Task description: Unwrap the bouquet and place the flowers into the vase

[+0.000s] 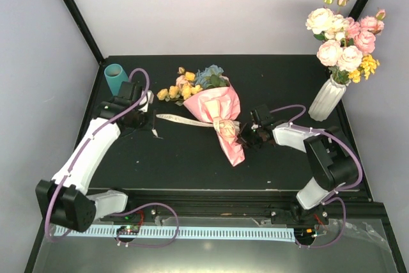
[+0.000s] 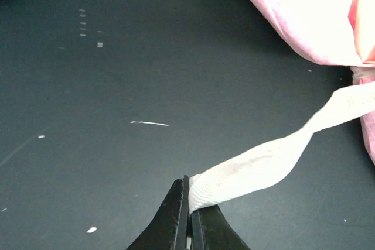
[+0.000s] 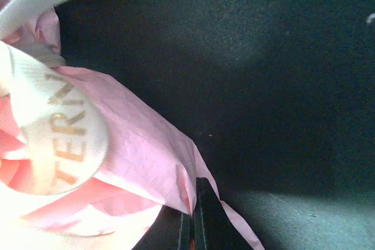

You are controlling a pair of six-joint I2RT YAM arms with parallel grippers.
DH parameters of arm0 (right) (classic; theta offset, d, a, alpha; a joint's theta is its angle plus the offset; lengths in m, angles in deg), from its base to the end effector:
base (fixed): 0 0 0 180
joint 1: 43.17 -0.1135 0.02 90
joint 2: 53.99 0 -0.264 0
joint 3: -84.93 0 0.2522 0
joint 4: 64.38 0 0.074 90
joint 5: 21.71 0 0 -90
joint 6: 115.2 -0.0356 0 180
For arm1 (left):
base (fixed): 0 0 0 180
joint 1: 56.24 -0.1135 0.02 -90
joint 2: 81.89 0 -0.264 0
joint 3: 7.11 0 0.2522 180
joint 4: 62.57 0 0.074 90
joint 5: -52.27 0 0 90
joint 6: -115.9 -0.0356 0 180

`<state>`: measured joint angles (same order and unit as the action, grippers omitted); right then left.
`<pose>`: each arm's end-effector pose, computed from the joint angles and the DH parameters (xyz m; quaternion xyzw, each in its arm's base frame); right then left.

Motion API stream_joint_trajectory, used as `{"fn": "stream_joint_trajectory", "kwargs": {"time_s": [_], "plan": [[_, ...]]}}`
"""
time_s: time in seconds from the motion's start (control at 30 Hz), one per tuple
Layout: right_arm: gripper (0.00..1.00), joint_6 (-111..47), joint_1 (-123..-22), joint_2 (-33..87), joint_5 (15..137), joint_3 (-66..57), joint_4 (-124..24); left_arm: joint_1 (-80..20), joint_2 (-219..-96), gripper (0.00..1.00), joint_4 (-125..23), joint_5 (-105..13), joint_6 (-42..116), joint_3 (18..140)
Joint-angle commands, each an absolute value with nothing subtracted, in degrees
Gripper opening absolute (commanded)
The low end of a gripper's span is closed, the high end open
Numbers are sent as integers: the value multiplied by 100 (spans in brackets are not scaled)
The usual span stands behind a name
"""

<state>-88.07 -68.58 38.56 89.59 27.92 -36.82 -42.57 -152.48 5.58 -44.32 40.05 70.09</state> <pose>0.2523 0.1342 0.1351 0.2662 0.9190 0.2882 0.0389 0.2273 -0.0595 0.2954 0.0101 0.9678 -0.1131 0.2248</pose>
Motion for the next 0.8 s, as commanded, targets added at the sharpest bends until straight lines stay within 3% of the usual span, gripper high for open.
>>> {"fn": "stream_joint_trajectory", "kwargs": {"time_s": [0.0,0.2,0.47,0.77], "plan": [[2,-9173,-6857,4049,8908,2741,-3918,-4411,-14702,1,1018,-3657,4152,7228],[2,-9178,-6934,4184,8873,2434,-3840,-4635,-14140,2,1412,-2592,4461,7497],[2,-9220,-6950,4137,8921,2544,-3872,-4911,-13555,2,1625,-2295,4486,7759],[2,-9193,-6945,4071,8885,2560,-3750,-5146,-13226,3,1978,-1147,4717,8263]]}}
